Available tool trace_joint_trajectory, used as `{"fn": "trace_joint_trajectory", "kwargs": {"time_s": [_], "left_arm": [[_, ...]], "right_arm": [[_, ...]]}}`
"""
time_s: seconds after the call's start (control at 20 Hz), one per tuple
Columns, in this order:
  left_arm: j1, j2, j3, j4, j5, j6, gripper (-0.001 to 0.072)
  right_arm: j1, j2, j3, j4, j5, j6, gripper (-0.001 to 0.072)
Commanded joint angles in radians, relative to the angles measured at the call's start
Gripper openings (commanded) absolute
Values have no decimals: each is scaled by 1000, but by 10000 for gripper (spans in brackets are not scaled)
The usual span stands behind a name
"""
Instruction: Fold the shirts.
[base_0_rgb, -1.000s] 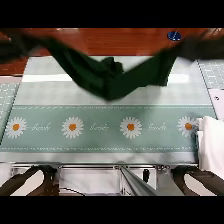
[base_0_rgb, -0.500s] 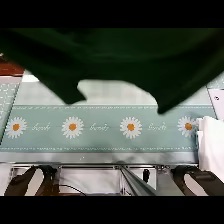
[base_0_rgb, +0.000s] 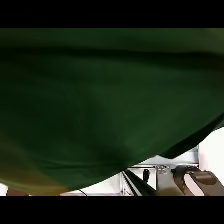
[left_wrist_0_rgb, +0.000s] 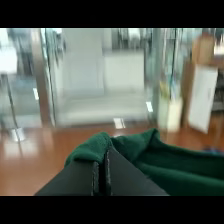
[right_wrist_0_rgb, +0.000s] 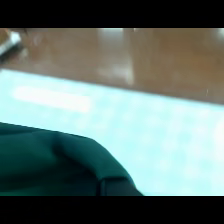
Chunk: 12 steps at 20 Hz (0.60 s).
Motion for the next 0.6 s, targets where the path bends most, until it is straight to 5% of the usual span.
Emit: {"fn": "trace_joint_trajectory", "kwargs": {"time_s": [0.0,0.25,0.55], "left_arm": [[-18,-16,-282,-83,-5,-34,22],[-95,-248,-629,-153,251,-33,21],[-301,-706,-554,-158,529,-34,22]], "right_arm": [[-1,-12,-224,2,-65,-2,20],[1,-253,-425,34,-211,-58,20],[-26,-684,-307,112,-377,-82,20]]}}
